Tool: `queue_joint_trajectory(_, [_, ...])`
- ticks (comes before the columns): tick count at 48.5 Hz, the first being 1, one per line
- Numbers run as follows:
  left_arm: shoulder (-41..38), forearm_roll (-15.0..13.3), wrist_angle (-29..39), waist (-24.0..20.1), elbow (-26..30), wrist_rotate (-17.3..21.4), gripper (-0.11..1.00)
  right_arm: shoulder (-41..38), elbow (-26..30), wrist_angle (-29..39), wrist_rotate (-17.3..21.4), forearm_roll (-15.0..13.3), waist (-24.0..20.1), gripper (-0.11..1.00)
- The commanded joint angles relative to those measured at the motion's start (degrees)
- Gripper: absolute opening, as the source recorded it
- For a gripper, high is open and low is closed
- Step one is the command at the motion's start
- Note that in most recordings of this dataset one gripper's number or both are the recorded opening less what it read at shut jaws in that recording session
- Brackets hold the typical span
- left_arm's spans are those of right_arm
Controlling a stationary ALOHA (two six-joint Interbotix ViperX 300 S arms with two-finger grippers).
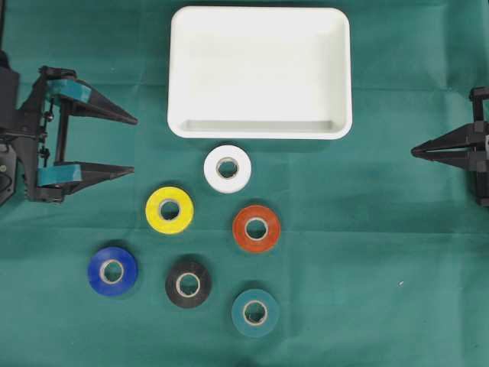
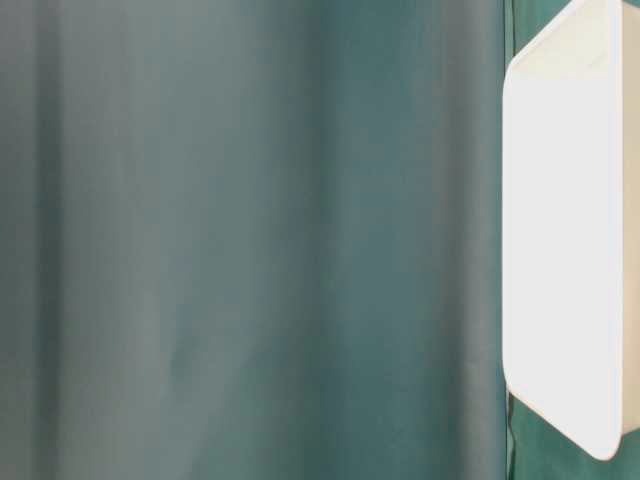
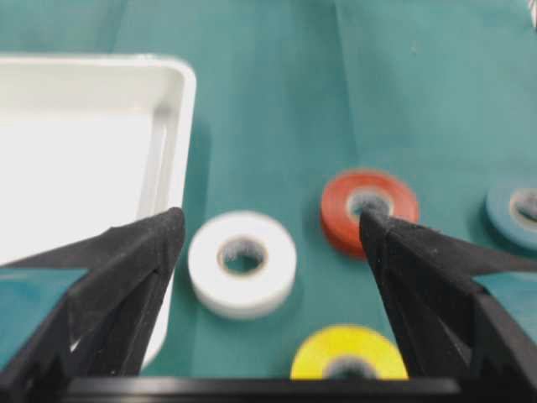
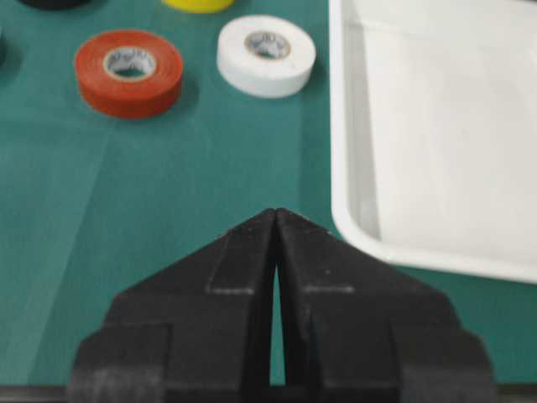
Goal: Put the tape into the white case with the left arm.
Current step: 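Move the left gripper over the white tape roll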
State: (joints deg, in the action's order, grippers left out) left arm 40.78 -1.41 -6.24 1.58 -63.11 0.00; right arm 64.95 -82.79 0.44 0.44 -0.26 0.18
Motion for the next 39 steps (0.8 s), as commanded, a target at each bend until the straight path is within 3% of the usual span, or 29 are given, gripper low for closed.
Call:
queue_joint_trajectory(1, [-0.97,-0.18,2.46,0.18,2.11,-0.09,1.00,-0.35,0.00,0.00,0.09,-0.09,0.09,-0.09])
queue_joint_trajectory(16, [-4.22,-0.26,6.50,0.09,2.81,-0.26,1.00,-0.35,-1.58,-0.53,1.23,-0.09,0.09,-0.09])
queue_joint_trajectory(39, [-5.98,-0.26,6.77,0.18,3.25,-0.26,1.00,-0.35,-2.11,-1.41,1.23,-0.09,0.09,-0.09])
